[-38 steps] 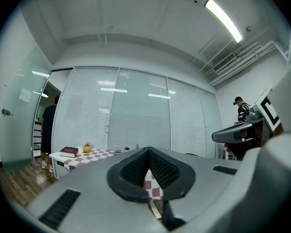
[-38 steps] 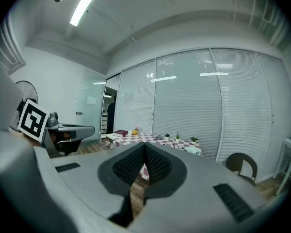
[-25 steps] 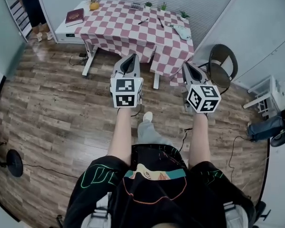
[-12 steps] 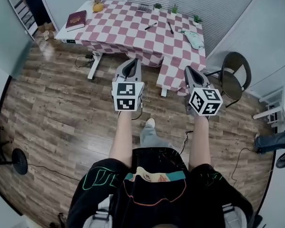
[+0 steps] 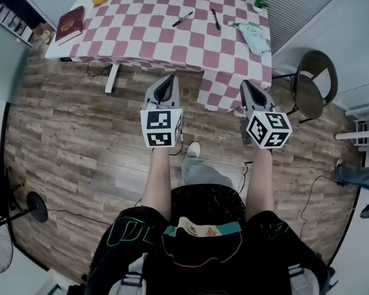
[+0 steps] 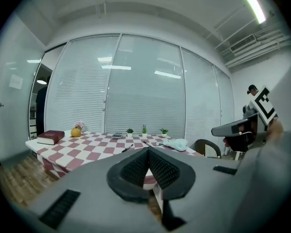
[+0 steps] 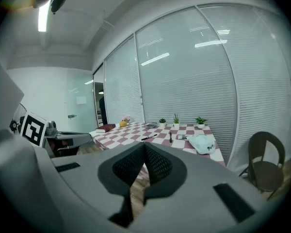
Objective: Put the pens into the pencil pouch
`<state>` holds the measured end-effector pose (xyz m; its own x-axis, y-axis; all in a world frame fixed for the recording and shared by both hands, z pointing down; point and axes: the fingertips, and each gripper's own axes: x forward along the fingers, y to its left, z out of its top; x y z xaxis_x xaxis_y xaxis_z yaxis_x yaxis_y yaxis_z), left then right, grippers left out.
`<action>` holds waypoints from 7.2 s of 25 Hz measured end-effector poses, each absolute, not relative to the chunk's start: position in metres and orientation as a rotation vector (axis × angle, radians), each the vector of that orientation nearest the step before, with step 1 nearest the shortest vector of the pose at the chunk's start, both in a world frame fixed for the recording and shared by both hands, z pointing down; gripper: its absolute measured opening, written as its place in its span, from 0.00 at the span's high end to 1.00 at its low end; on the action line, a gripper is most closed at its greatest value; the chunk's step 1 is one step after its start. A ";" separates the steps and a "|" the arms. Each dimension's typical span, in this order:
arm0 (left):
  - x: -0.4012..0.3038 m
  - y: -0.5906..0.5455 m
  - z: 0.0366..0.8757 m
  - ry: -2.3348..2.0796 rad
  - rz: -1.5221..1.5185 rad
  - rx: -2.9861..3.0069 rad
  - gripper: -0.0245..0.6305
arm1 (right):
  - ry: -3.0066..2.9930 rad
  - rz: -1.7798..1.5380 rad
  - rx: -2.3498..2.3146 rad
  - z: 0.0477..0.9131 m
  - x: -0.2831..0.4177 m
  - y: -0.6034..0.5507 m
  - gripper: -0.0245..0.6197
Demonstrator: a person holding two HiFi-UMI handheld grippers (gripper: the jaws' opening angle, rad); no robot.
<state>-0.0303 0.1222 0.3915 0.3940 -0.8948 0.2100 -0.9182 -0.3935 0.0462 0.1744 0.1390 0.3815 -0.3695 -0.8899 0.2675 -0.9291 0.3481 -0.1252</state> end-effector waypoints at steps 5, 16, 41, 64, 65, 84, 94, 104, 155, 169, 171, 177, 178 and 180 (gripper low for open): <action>0.012 0.065 0.382 -1.608 0.293 2.544 0.96 | -2.462 0.447 1.749 0.380 0.225 0.085 0.96; 0.065 0.010 0.382 -1.493 0.365 2.614 0.96 | -2.460 0.528 1.848 0.383 0.274 0.026 0.96; 0.151 -0.168 0.443 -1.103 0.265 2.613 0.96 | -2.045 0.440 1.760 0.426 0.351 -0.171 0.96; 0.163 -0.224 0.476 -0.976 0.293 2.553 0.96 | -1.784 0.786 1.233 0.525 0.357 -0.242 0.72; 0.164 -0.223 0.478 -0.980 0.294 2.549 0.96 | -1.776 0.816 1.210 0.530 0.357 -0.241 0.71; 0.173 -0.221 0.479 -1.055 0.309 2.522 0.96 | -1.702 0.969 1.070 0.559 0.355 -0.233 0.95; 0.171 -0.226 0.465 -1.088 0.297 2.540 0.96 | -1.948 0.896 1.158 0.500 0.341 -0.233 0.96; 0.164 -0.235 0.443 -1.140 0.247 2.572 0.96 | -2.257 0.642 1.176 0.419 0.317 -0.234 0.96; 0.092 -0.139 0.276 -0.284 -0.270 3.080 0.95 | -3.192 -0.002 -0.315 0.260 0.124 -0.118 0.96; 0.037 -0.155 0.290 -0.618 -0.110 3.067 0.95 | -3.221 0.091 -0.092 0.287 0.142 -0.137 0.96; 0.030 -0.154 0.292 -0.643 -0.089 3.060 0.95 | -3.224 0.118 -0.087 0.293 0.141 -0.138 0.96; 0.018 -0.156 0.306 -0.729 0.024 3.033 0.95 | -3.163 0.247 0.000 0.316 0.125 -0.148 0.95; 0.013 -0.157 0.309 -0.757 0.044 3.024 0.95 | -3.158 0.267 0.015 0.318 0.122 -0.149 0.94; 0.001 -0.158 0.311 -0.820 0.075 3.007 0.95 | -3.165 0.304 0.046 0.320 0.116 -0.152 0.89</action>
<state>0.0007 -0.1582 0.3115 0.8605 -0.5067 0.0530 -0.5078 -0.8614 0.0105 0.1165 -0.1522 0.3200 -0.9989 -0.0326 -0.0350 -0.0253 0.9813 -0.1910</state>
